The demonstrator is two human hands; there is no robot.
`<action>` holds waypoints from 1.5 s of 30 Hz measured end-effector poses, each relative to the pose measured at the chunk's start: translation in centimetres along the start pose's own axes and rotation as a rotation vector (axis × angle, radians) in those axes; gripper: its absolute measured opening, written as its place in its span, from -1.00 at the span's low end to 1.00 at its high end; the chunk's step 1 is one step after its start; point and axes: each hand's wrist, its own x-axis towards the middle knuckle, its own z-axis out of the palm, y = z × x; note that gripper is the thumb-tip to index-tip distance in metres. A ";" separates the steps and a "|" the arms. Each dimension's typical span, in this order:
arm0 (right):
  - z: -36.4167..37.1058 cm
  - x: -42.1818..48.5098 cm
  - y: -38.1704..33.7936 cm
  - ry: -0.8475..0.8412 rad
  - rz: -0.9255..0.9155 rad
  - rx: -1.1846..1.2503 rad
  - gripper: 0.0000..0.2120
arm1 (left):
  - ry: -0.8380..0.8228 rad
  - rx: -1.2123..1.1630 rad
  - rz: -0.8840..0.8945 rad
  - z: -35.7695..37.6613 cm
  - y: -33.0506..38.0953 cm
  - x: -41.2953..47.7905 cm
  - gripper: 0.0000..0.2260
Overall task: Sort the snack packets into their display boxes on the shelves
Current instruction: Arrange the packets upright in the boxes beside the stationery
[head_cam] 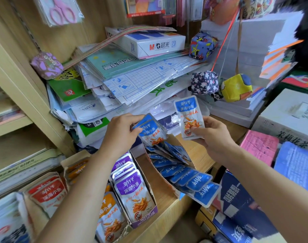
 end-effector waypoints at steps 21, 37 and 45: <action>5.4 2.9 3.1 -0.028 -0.400 -0.741 -0.90 | 0.058 -0.570 -0.265 0.0 0.0 -0.2 -0.81; 6.1 1.2 1.6 -0.144 -0.627 -0.791 -0.71 | 0.159 -0.427 -0.279 0.4 0.7 -0.6 -0.81; 5.1 2.1 2.3 -0.024 -0.527 -0.811 -0.84 | 0.360 -0.470 -0.283 -1.9 -0.6 -0.7 -0.79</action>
